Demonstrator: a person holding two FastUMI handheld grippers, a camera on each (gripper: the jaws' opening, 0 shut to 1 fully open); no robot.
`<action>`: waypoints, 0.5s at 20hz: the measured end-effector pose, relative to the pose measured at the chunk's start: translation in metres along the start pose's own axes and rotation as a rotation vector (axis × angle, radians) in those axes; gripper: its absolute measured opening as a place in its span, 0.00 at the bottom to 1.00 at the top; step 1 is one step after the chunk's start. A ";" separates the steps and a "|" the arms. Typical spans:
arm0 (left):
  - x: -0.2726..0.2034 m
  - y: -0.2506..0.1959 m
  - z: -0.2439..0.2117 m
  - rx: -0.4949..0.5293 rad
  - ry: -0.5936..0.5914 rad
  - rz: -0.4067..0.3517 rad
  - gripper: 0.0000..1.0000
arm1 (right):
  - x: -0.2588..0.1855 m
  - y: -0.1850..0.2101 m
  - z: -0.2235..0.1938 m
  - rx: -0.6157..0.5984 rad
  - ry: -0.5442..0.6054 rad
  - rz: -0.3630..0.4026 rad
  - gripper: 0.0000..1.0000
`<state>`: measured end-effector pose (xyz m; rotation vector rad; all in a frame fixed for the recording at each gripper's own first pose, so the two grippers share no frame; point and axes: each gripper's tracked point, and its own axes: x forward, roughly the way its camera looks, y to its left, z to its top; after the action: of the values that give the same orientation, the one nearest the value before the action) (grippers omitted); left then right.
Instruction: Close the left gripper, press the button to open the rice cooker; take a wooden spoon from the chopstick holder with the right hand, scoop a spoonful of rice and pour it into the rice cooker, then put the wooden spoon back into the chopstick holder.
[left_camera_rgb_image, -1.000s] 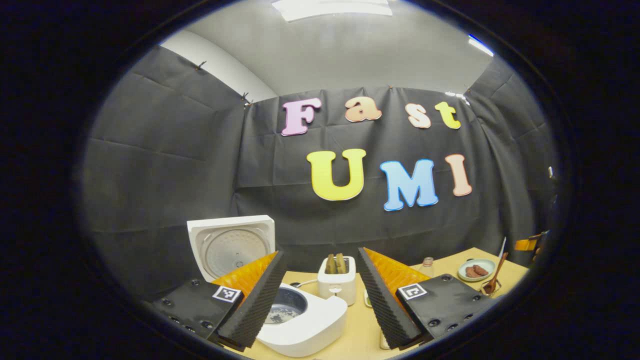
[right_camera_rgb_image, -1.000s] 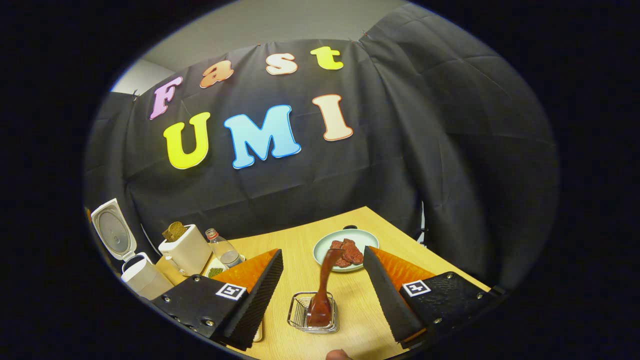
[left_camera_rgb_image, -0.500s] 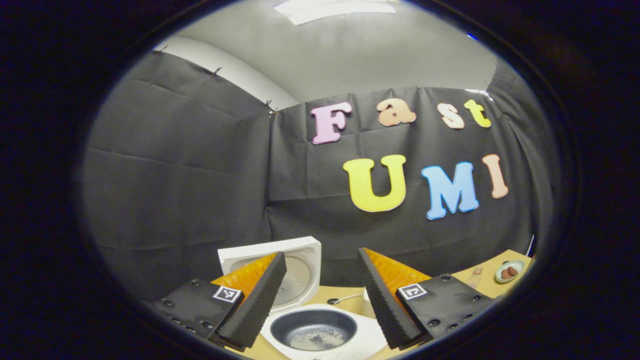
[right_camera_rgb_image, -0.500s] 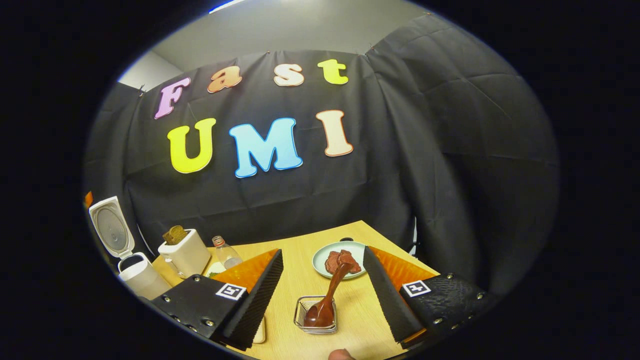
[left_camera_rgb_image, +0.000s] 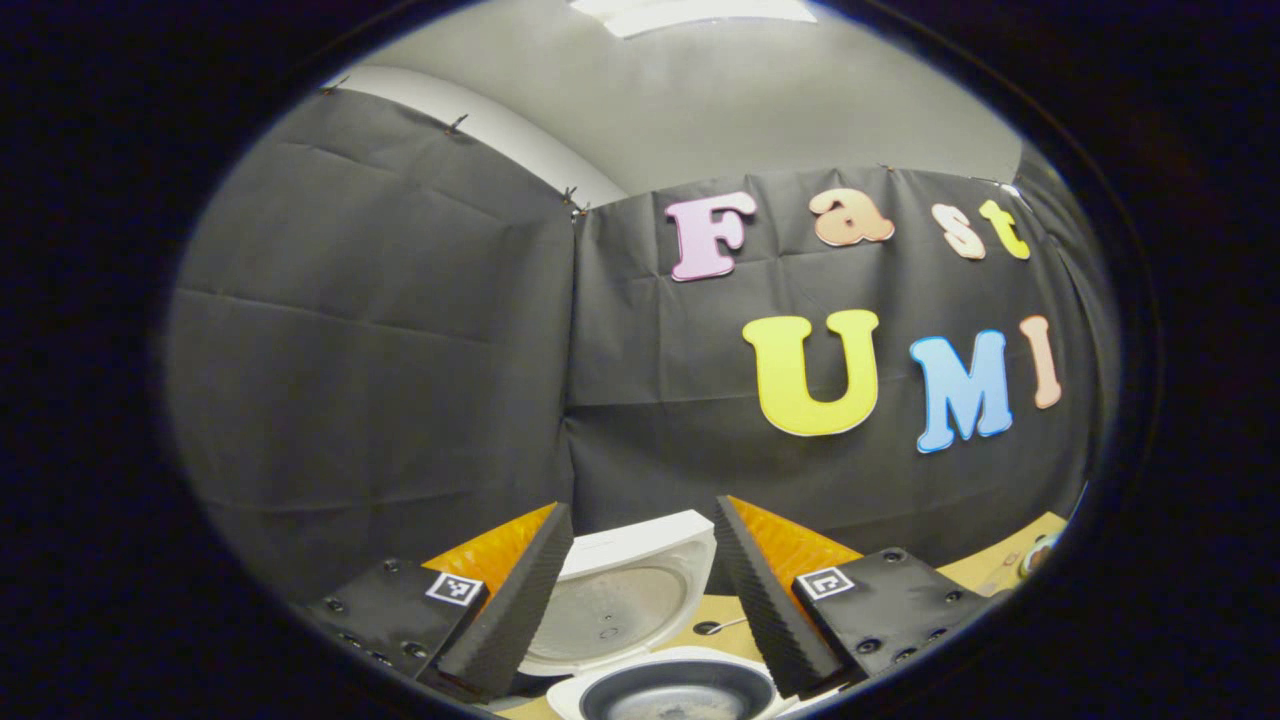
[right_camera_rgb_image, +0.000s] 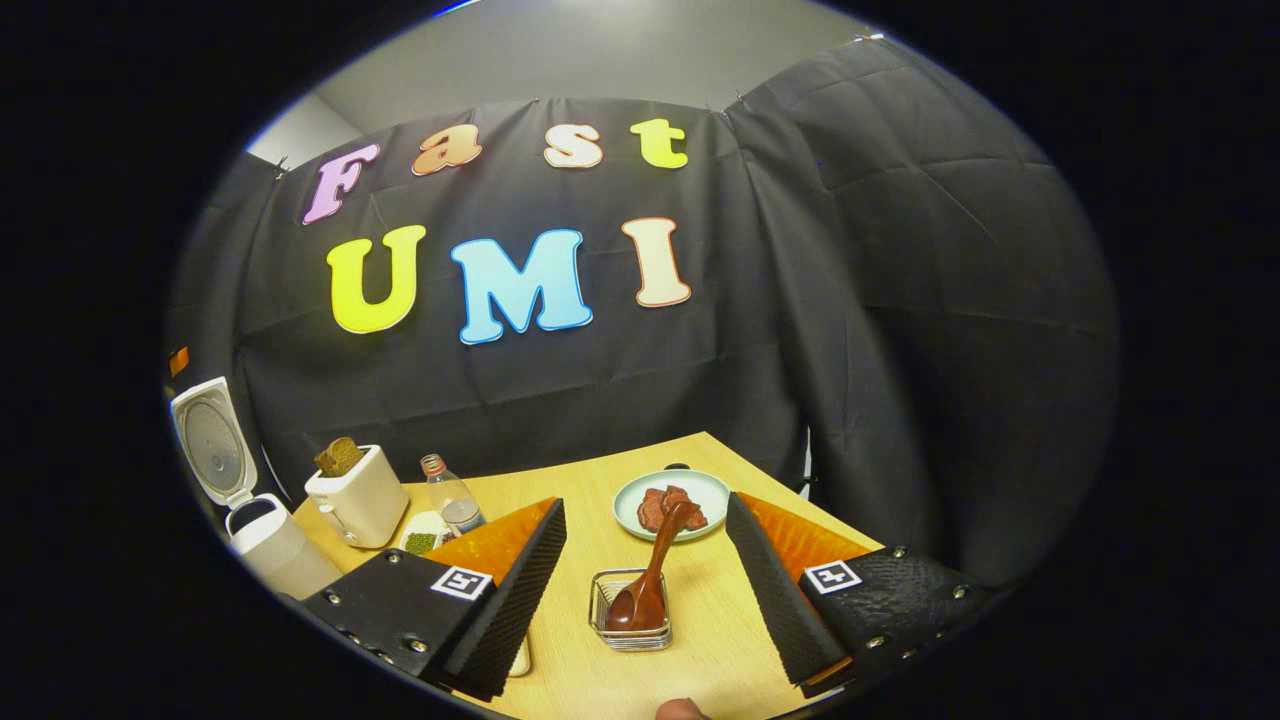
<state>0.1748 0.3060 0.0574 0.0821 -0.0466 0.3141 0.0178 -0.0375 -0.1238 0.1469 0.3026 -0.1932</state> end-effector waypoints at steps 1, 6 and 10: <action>0.011 0.005 0.001 -0.014 -0.002 0.008 0.98 | -0.002 0.000 0.000 -0.001 -0.003 -0.005 0.98; 0.070 0.039 0.002 -0.004 0.018 0.093 0.99 | -0.010 -0.001 -0.004 -0.015 -0.004 -0.028 0.98; 0.103 0.049 -0.018 0.013 0.086 0.121 0.99 | -0.014 -0.006 -0.007 -0.022 0.000 -0.040 0.98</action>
<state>0.2579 0.3852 0.0495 0.0782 0.0363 0.4381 0.0013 -0.0402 -0.1267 0.1193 0.3074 -0.2292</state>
